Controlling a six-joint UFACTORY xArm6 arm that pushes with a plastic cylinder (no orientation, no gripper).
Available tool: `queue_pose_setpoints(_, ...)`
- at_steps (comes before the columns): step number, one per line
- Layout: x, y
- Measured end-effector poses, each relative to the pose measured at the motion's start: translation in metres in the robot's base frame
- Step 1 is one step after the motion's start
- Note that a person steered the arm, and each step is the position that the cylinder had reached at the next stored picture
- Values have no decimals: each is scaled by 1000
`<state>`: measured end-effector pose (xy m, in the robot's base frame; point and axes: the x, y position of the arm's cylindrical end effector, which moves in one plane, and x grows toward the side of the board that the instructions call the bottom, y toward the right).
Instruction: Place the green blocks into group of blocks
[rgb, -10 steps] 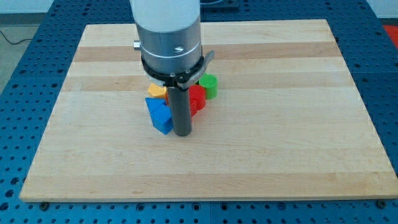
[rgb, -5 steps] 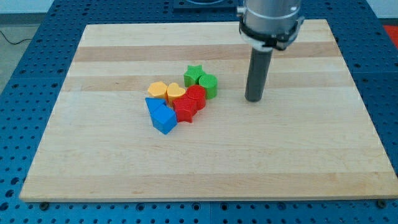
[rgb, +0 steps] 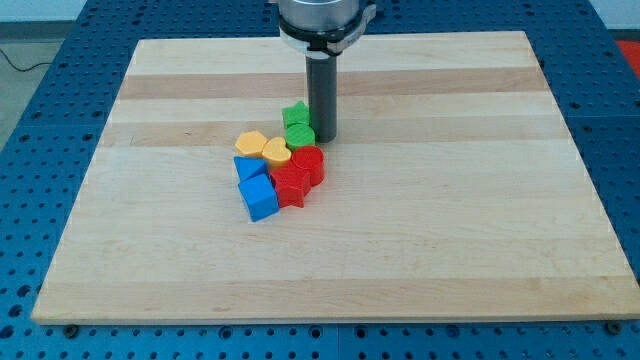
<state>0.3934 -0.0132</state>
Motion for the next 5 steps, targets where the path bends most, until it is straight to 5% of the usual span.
queue_pose_setpoints(2,-34,33)
queue_pose_setpoints(5,-39,-46)
